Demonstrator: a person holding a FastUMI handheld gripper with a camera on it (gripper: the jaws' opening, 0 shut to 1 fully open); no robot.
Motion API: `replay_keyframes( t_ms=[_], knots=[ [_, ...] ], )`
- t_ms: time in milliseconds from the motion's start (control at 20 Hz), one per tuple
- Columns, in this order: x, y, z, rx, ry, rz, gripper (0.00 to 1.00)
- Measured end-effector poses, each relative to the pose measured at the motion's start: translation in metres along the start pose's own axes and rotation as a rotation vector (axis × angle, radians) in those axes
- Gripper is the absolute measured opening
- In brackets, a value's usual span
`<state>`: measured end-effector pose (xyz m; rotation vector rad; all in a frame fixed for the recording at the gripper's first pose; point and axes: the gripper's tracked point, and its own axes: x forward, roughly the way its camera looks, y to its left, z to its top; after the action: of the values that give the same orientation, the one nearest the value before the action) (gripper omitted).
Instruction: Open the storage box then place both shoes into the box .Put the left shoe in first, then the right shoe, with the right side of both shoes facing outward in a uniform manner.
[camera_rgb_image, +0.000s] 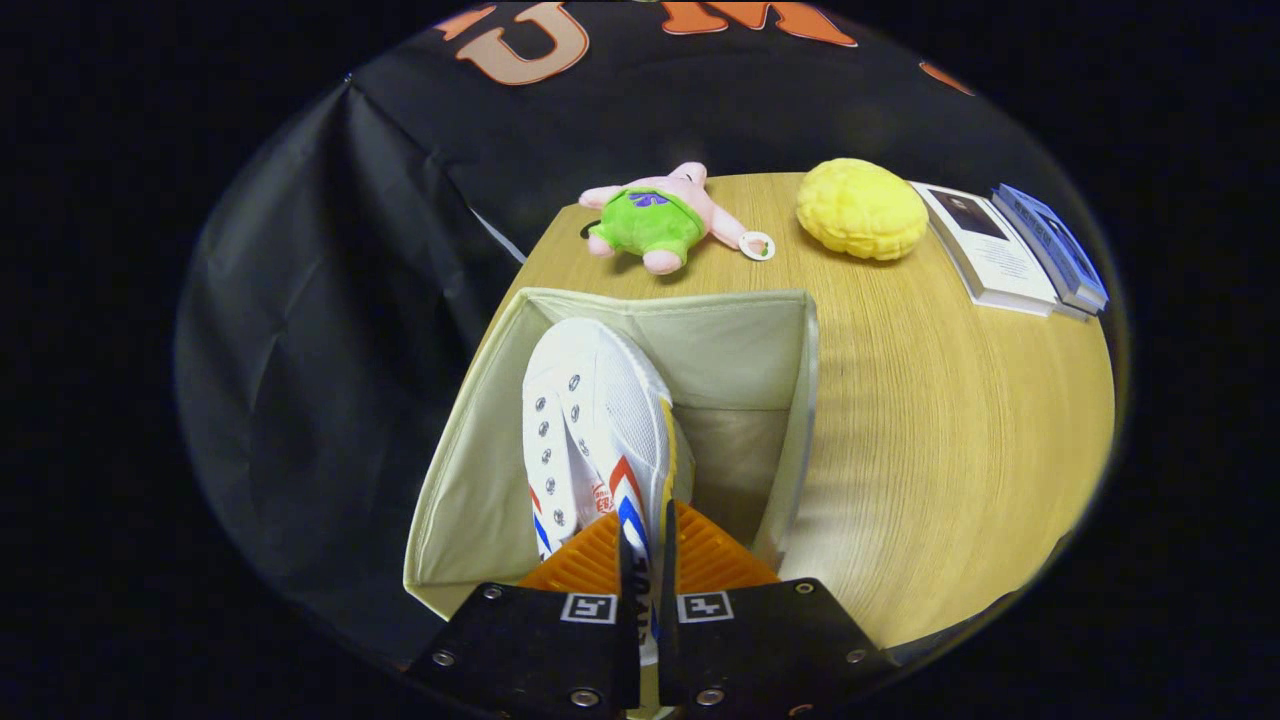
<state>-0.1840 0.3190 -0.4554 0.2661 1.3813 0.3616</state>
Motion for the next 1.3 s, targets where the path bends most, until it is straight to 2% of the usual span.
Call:
replay_keyframes(
  t_ms=[200,400,500,550,750,850,950,1300],
  knots=[
    [-0.001,-0.006,0.000,0.143,0.015,-0.055,0.15],
    [-0.004,-0.001,-0.002,0.179,0.048,-0.024,0.29],
    [-0.018,0.015,0.009,0.221,0.020,0.064,0.46],
    [-0.028,0.017,0.017,0.221,0.002,0.083,0.56],
    [-0.071,-0.003,0.056,0.193,-0.135,0.096,0.82],
    [-0.090,-0.022,0.081,0.177,-0.222,0.077,0.91],
    [-0.112,-0.040,0.103,0.142,-0.311,0.043,0.96],
    [-0.202,-0.092,0.169,0.039,-0.585,-0.063,0.99]
  ],
)
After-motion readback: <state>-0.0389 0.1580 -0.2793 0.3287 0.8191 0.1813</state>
